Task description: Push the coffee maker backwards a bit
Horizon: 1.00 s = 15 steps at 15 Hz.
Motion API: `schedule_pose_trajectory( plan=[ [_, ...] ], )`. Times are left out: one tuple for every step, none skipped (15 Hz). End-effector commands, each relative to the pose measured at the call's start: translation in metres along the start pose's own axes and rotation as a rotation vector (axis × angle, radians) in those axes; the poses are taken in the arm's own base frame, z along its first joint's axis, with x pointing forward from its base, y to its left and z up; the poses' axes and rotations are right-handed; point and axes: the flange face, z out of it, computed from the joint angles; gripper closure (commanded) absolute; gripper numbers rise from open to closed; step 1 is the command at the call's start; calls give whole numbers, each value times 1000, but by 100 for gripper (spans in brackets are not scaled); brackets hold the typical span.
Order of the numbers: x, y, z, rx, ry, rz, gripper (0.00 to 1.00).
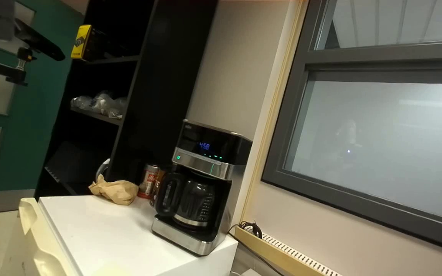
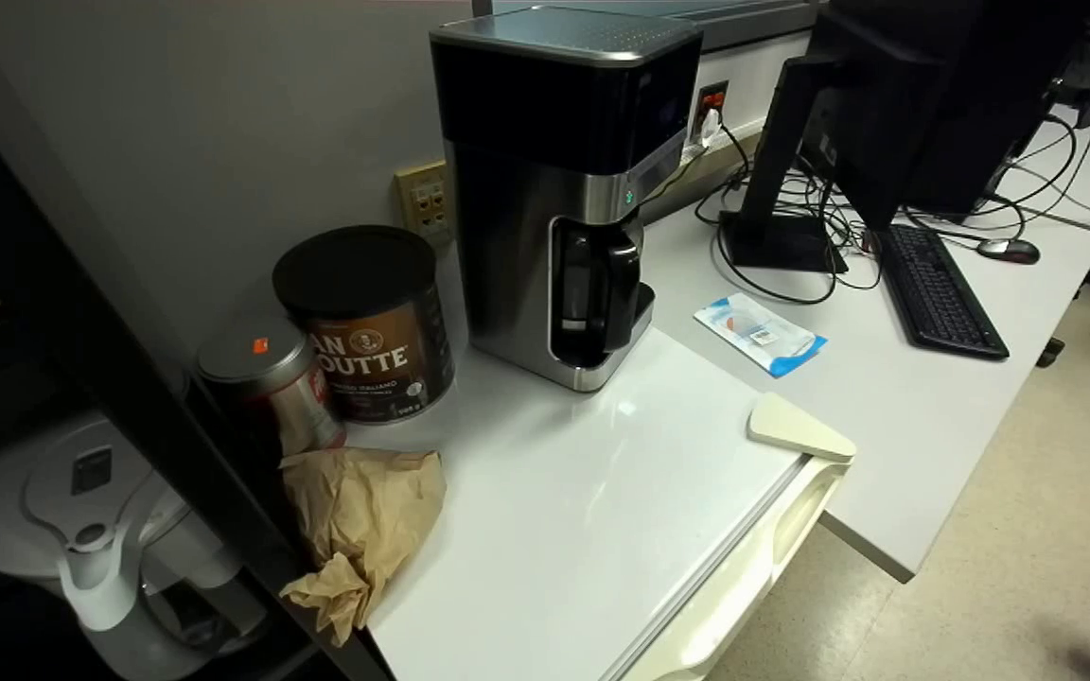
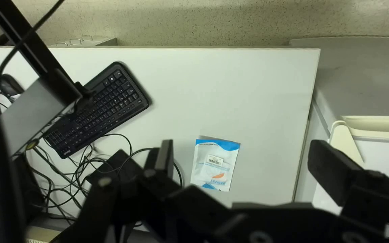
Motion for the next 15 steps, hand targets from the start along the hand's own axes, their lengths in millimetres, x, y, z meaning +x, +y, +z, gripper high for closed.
schedule_pose_trajectory(
  plan=[
    [7,-4,1,-12,-7,-23,0],
    [11,-8,3,-19,-14,-41,0],
    [19,-15,5,-33,-17,-75,0],
    [23,-20,7,-43,-22,-106,0],
    [31,-28,10,-63,-24,-148,0],
    [38,-35,13,-75,-34,-189,0],
    [47,-44,17,-99,-48,-237,0],
    [56,-51,20,-118,-57,-285,0],
    [66,-61,24,-141,-64,-337,0],
    [75,-69,28,-159,-68,-386,0],
    [85,-77,32,-181,-72,-435,0],
    [95,-84,36,-198,-76,-484,0],
    [106,-91,41,-219,-74,-534,0],
    [115,-97,45,-239,-72,-584,0],
    [126,-102,49,-257,-68,-634,0]
  ],
)
